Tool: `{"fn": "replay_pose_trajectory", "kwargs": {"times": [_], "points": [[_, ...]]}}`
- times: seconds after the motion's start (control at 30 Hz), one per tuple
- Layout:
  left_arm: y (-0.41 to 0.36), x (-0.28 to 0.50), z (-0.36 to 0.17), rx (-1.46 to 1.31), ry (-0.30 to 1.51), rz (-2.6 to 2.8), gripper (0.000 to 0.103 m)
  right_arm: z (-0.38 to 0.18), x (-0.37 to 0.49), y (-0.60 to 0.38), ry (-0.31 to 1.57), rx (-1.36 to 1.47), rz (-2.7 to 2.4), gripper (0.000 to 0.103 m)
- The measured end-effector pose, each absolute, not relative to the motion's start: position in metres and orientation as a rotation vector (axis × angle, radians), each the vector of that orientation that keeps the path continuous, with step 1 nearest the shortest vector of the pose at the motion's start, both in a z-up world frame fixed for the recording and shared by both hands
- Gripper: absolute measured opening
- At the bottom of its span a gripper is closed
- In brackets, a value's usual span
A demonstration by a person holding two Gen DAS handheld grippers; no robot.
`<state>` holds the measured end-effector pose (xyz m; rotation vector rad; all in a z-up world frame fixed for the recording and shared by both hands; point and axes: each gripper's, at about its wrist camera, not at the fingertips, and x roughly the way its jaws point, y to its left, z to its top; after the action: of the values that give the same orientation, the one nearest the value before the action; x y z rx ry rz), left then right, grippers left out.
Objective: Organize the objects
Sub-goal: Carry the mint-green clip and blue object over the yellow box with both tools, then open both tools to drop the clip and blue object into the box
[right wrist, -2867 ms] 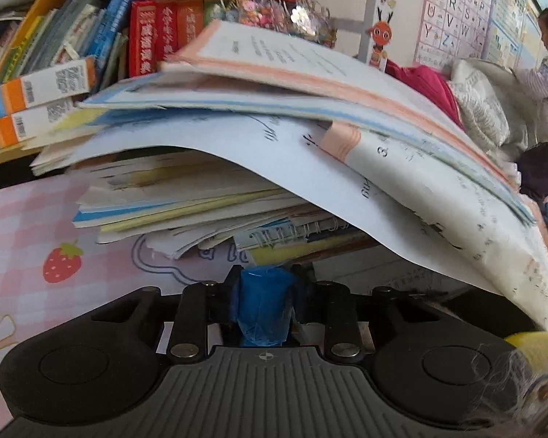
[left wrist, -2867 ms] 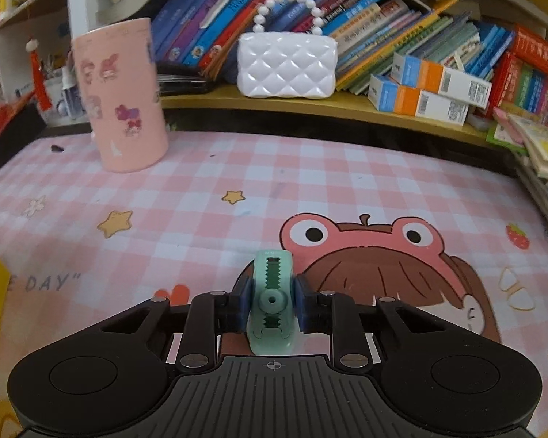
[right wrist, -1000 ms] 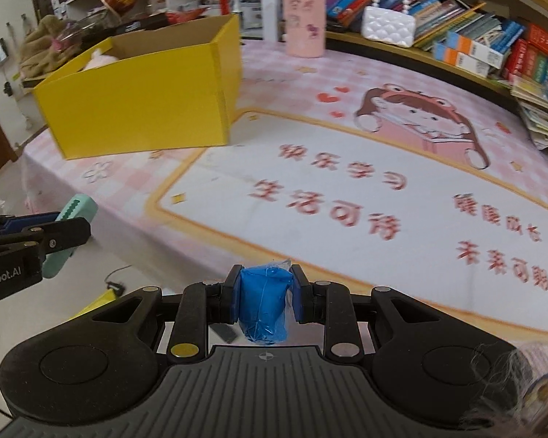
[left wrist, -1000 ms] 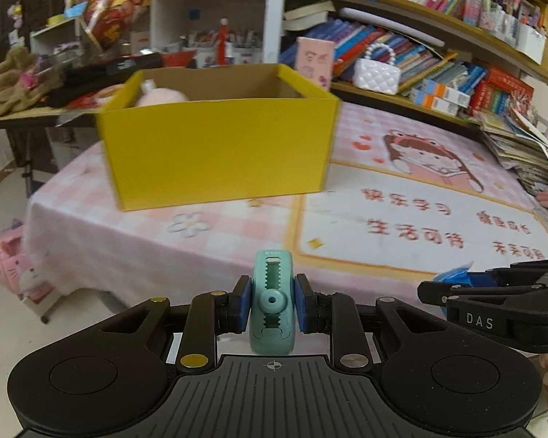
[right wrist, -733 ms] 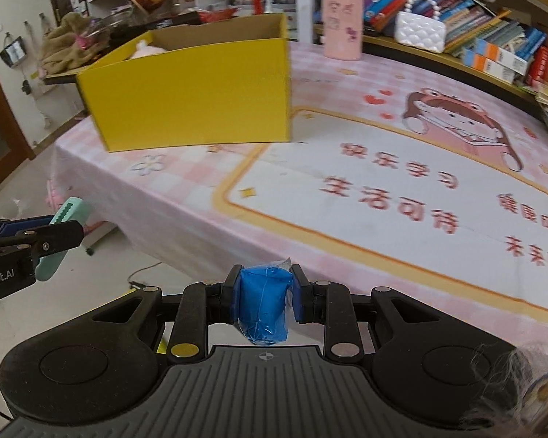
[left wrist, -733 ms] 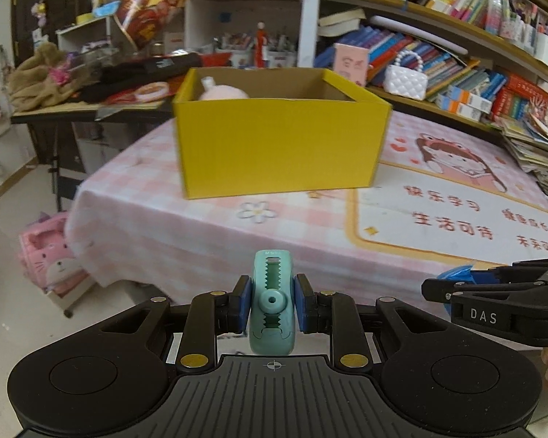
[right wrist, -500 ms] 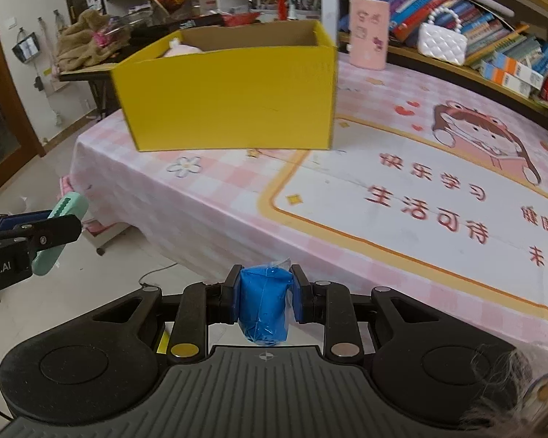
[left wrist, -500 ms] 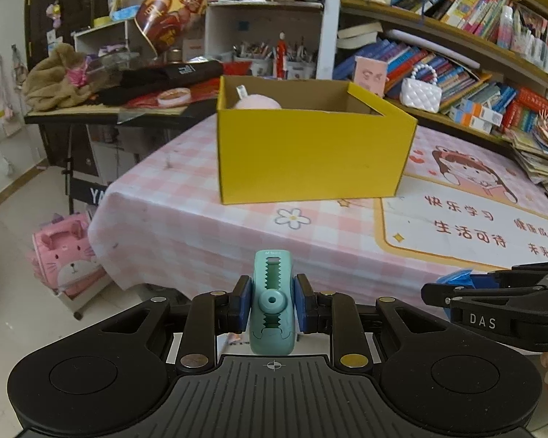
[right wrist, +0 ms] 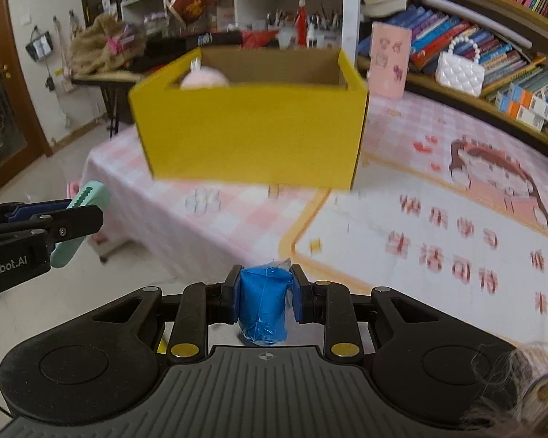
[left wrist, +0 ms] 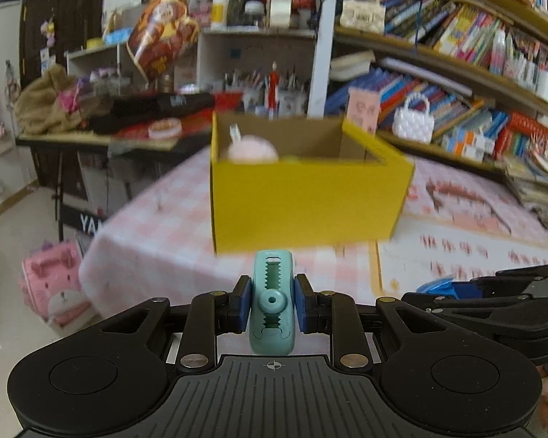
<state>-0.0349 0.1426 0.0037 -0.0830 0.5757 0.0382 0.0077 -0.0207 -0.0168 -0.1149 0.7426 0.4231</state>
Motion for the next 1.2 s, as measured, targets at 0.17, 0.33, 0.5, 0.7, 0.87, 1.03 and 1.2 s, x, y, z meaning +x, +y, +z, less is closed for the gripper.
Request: {"fn": "replay_pose_trajectory", "kwargs": {"times": [0.17, 0.33, 0.5, 0.7, 0.87, 1.03, 1.2], "points": [[0.143, -0.002, 0.037, -0.089, 0.463, 0.048, 0.023, 0.018, 0.042, -0.018, 0.612, -0.063, 0.426, 0.024], [0.139, 0.042, 0.056, -0.087, 0.394, 0.047, 0.023, 0.051, 0.085, -0.014, 0.479, -0.074, 0.444, 0.024], [0.135, 0.098, 0.048, -0.094, 0.468, 0.035, 0.023, 0.054, 0.138, -0.007, 0.487, -0.110, 0.456, 0.024], [0.130, 0.139, 0.023, -0.082, 0.564, 0.052, 0.023, 0.035, 0.189, 0.010, 0.588, -0.191, 0.514, 0.024], [0.126, 0.151, 0.008, -0.081, 0.621, 0.055, 0.023, 0.016, 0.209, 0.019, 0.655, -0.264, 0.536, 0.024], [0.126, 0.155, -0.001, -0.065, 0.645, 0.071, 0.024, 0.005, 0.213, 0.025, 0.676, -0.342, 0.557, 0.025], [0.128, 0.146, 0.010, -0.078, 0.601, 0.078, 0.039, 0.010, 0.208, 0.020, 0.666, -0.308, 0.526, 0.038]]}}
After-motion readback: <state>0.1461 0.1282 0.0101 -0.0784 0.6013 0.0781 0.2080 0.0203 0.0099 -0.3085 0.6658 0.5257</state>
